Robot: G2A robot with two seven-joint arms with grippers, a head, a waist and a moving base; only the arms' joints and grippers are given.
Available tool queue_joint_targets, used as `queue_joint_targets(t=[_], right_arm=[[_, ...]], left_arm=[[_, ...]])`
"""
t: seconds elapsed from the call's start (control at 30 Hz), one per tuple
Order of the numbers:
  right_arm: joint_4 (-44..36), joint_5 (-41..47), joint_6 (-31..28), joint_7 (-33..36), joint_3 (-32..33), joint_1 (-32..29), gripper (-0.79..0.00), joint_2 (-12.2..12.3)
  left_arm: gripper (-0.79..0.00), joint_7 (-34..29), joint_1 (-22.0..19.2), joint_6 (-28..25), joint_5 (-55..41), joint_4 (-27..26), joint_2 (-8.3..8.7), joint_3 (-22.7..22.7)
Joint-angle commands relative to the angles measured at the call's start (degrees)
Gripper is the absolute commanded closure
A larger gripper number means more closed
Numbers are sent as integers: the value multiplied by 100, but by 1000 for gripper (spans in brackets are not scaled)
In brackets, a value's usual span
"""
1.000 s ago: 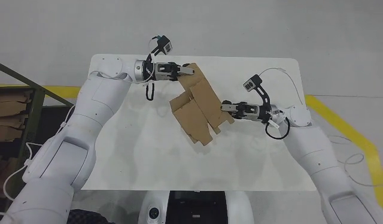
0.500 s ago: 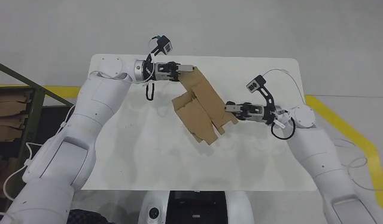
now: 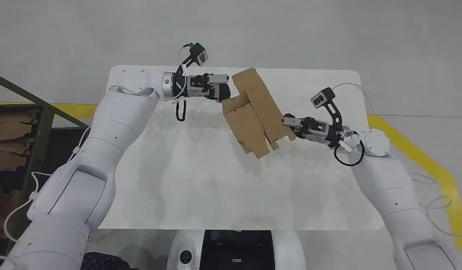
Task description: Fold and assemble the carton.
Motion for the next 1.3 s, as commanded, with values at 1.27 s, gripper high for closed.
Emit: queue_joint_targets(t=[1.27], right_arm=[[-2730, -2132, 1257, -4667, 496, -1680, 0, 55]], left_arm=[[-785, 375, 550, 410, 377, -766, 20, -4]])
